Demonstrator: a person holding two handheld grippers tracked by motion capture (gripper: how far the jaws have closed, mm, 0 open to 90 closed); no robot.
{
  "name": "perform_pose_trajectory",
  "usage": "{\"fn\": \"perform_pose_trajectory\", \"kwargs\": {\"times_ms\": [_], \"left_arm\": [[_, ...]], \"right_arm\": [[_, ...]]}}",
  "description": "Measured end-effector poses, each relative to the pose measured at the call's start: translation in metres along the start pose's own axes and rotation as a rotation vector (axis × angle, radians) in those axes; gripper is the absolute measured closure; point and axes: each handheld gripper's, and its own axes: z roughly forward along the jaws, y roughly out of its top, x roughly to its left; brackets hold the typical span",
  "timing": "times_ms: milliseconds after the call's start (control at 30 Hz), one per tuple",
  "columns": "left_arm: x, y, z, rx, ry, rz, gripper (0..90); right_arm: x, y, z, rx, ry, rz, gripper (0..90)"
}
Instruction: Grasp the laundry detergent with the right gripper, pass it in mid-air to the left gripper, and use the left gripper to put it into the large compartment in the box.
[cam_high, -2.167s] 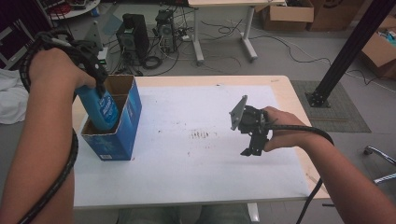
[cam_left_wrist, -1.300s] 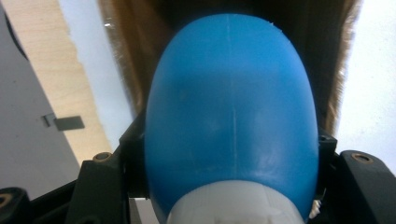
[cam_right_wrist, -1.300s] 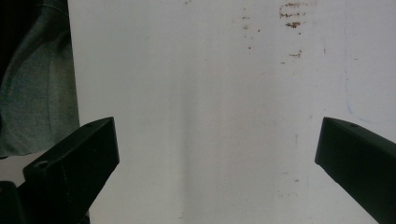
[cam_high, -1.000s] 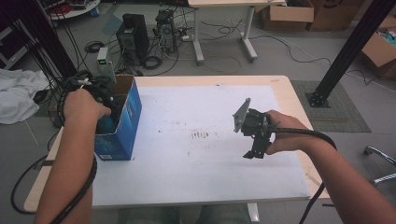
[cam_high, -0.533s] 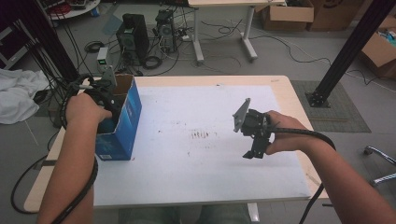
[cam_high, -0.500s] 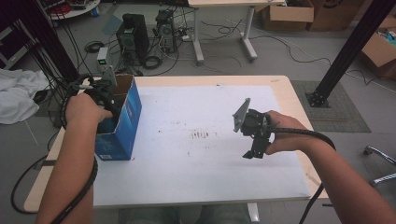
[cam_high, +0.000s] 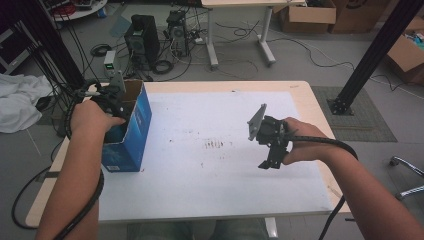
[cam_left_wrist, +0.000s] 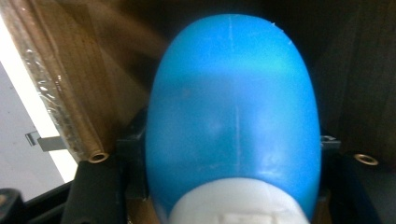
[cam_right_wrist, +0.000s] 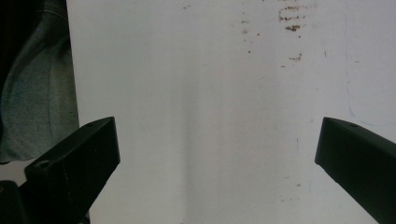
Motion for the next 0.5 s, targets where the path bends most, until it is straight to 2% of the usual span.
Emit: {"fn": "perform_pose_trajectory", "kwargs": {"times_ms": [67, 133, 500], "left_arm": [[-0.001, 0.0, 0.0, -0.005, -0.01, -0.006, 32.8], [-0.003, -0.001, -0.002, -0.014, -0.002, -0.006, 30.9], [-0.006, -0.005, -0.021, -0.045, 0.021, 0.005, 29.6]], "right_arm": [[0.0, -0.001, 0.0, -0.004, 0.002, 0.0, 0.0], [0.0, -0.002, 0.001, -0.01, 0.003, 0.002, 0.0], [0.002, -0.003, 0.0, -0.017, -0.003, -0.003, 0.0]]}}
